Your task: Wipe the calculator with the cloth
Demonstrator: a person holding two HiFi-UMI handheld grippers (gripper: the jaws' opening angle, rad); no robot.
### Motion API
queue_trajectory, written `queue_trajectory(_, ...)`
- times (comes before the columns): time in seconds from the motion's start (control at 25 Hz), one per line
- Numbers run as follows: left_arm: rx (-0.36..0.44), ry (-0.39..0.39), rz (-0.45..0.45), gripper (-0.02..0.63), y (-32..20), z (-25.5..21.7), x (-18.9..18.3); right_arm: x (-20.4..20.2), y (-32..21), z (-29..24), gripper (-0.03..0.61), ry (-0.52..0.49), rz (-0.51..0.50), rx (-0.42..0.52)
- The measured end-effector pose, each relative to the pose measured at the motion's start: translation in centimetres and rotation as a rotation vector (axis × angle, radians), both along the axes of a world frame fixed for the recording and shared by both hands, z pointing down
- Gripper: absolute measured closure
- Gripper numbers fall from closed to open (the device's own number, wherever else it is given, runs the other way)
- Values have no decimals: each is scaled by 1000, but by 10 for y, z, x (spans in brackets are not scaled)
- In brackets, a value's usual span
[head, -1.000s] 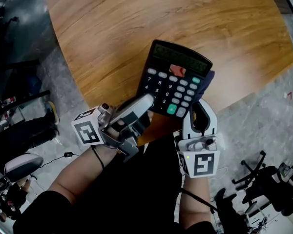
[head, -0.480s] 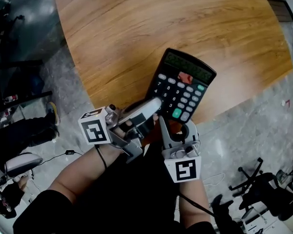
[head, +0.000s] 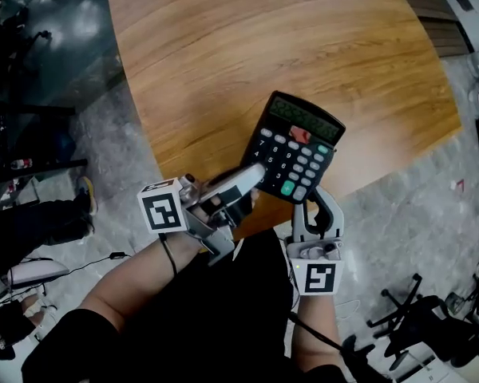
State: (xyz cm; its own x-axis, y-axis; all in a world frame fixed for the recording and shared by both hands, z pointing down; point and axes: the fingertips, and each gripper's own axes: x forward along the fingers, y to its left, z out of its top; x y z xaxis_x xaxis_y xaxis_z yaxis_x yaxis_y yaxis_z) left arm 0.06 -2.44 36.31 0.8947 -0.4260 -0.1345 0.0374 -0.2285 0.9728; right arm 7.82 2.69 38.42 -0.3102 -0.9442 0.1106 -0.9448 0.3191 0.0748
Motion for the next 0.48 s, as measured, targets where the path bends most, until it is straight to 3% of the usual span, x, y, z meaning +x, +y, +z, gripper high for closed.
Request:
queue_trajectory(0.2, 23, -7, -3, 546, 2, -32, -1, 35, -11, -34, 518, 11, 96, 46)
queue_trajectory(0.48, 40, 29, -21, 547, 1, -78, -1, 14, -32, -75, 518, 49, 24, 102)
